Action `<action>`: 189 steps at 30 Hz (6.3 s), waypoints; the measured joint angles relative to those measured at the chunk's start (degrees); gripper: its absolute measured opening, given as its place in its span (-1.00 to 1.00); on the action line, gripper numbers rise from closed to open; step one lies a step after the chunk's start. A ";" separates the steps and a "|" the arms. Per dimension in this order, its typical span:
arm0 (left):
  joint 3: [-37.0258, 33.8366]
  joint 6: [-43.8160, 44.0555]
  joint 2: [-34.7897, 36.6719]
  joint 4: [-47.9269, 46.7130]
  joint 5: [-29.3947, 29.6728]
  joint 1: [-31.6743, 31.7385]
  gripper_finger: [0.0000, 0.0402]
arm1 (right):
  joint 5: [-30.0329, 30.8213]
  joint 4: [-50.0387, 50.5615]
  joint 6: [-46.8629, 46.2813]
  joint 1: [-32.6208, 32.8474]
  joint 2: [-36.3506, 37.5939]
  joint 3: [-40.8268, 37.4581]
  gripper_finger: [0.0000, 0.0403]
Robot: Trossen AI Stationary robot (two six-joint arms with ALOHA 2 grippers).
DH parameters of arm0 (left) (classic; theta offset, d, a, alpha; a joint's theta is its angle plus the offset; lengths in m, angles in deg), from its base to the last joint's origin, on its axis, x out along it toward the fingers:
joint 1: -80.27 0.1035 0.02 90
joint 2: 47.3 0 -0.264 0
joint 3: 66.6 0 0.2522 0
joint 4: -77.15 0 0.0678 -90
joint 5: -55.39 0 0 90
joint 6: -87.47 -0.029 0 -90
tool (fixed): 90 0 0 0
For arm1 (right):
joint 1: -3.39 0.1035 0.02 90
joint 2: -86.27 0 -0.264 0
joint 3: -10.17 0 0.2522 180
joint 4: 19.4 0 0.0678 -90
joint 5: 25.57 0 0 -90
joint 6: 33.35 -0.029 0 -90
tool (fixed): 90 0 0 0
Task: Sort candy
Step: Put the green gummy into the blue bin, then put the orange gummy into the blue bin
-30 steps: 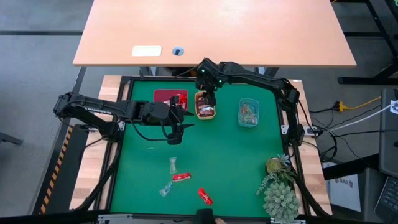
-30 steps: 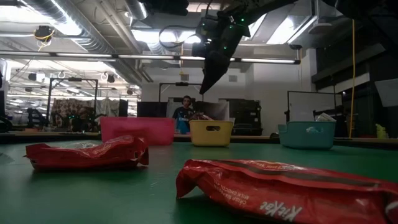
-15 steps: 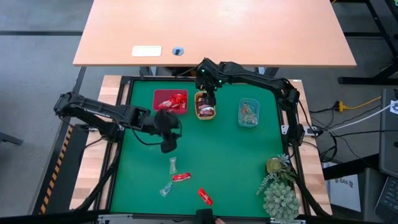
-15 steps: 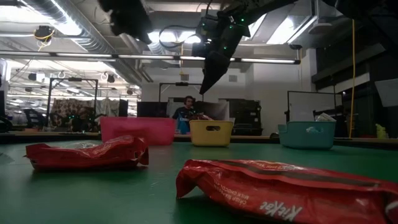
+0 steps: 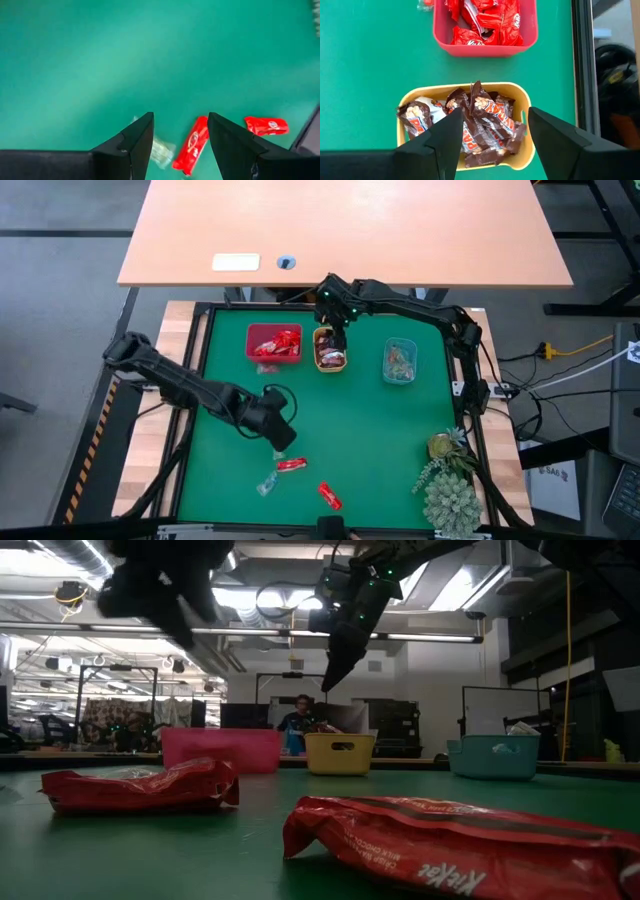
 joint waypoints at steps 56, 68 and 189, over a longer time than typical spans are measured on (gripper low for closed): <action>-0.02 22.43 -21.91 2.88 -0.75 -5.73 -0.89 | -14.76 7.85 -2.42 -0.04 0.00 0.00 0.11; -0.07 5.85 -16.62 3.67 7.92 0.04 -0.89 | -27.83 13.70 -3.50 2.45 0.00 0.00 0.11; -0.02 -16.81 -9.47 -4.55 15.13 15.97 -0.36 | 10.12 23.86 0.43 -6.80 22.12 -28.85 -0.69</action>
